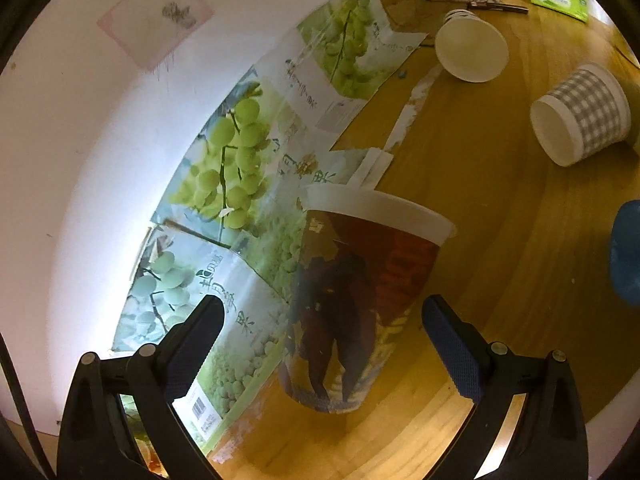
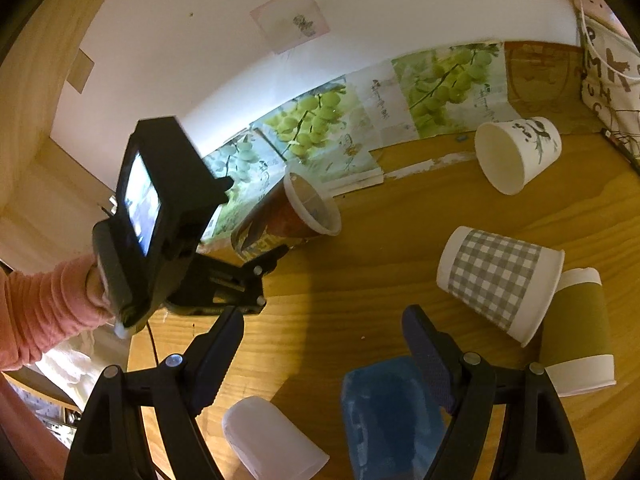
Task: Flip cup upright
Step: 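Reach the left tool to the tipped brown printed paper cup and grasp it, then lift the brown cup with the left tool and rotate it rim-up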
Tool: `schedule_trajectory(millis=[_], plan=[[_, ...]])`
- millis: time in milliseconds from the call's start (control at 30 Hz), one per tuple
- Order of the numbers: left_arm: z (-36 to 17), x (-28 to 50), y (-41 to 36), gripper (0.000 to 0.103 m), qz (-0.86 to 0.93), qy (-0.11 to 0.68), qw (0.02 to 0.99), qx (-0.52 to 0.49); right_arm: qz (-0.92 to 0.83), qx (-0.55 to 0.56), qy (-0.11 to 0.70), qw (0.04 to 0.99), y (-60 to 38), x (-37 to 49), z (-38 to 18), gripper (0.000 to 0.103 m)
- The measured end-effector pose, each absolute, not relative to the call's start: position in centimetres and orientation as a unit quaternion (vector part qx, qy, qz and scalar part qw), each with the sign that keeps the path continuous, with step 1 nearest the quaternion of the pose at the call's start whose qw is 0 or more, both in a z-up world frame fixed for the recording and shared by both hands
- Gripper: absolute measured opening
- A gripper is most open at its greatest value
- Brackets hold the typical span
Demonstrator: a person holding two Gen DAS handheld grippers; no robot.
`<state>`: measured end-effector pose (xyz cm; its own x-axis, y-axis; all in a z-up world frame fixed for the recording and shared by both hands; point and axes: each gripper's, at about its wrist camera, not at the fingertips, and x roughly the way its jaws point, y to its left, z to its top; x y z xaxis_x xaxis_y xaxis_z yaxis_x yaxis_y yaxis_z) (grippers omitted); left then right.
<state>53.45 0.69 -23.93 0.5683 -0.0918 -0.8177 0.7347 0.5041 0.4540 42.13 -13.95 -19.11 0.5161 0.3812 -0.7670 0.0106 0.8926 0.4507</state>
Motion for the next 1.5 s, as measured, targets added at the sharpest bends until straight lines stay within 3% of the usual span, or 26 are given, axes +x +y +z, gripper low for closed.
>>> schedule_trajectory(millis=[333, 667, 1500], plan=[[-24.5, 55.5, 0.0, 0.099, -0.303, 0.418, 0.76, 0.394, 0.122, 0.198, 0.479, 0.846, -12.6, 42.0, -18.6, 0.082], [-24.7, 56.6, -0.6, 0.08, -0.327, 0.451, 0.743, 0.372, 0.113, 0.21, 0.48, 0.844, -12.7, 41.5, -18.3, 0.082], [-22.7, 56.4, 0.3, 0.078, -0.274, 0.531, 0.765, 0.24, 0.103, 0.223, 0.473, 0.846, -12.2, 38.2, -17.4, 0.082]])
